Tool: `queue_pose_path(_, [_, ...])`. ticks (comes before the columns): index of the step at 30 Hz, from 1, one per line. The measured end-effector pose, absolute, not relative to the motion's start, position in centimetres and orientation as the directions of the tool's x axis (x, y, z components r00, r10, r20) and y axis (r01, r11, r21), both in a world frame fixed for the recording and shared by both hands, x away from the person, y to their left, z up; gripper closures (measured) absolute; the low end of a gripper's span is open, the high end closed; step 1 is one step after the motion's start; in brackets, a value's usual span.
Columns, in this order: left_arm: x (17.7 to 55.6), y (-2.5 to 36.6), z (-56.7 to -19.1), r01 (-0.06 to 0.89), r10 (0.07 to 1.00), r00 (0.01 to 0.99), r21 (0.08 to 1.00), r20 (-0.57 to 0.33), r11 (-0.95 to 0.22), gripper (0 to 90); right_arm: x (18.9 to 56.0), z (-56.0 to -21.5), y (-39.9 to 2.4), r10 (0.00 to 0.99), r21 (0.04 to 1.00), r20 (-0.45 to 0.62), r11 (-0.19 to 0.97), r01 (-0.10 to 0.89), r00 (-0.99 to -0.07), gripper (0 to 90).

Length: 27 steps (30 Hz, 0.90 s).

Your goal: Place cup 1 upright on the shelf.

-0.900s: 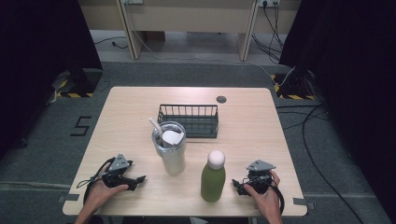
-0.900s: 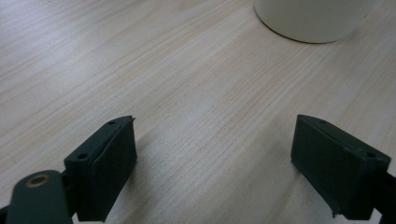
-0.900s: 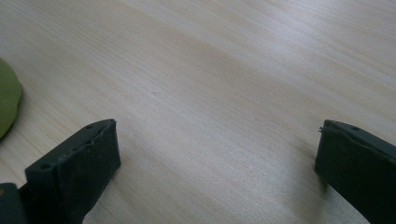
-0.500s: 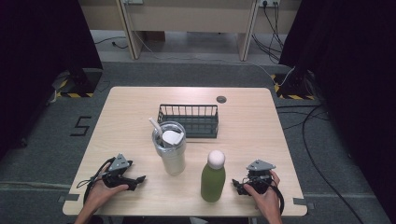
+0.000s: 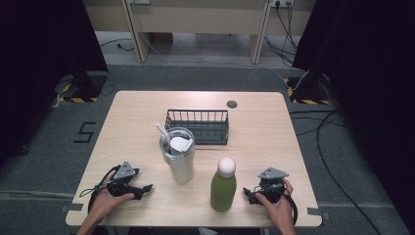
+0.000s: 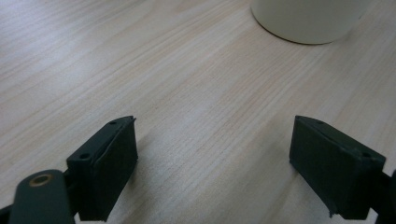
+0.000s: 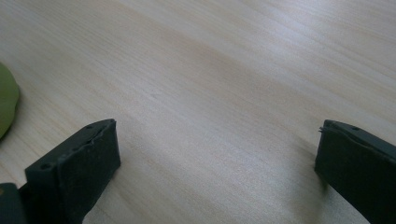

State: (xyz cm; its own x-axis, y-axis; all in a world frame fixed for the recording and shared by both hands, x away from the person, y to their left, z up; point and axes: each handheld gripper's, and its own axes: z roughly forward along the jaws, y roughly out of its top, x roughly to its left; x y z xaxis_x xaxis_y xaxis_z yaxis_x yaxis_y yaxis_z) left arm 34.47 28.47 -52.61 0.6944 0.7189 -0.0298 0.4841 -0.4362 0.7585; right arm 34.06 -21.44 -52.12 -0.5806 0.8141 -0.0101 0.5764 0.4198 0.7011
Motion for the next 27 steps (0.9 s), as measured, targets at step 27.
queue_pose_path(27, [34.4,24.2,-50.7,0.263,0.611,0.790,0.928,-0.052,-0.262,14.8,34.1,-52.1,-21.4,0.815,0.700,-0.007,0.418,0.579,-0.580,0.4])
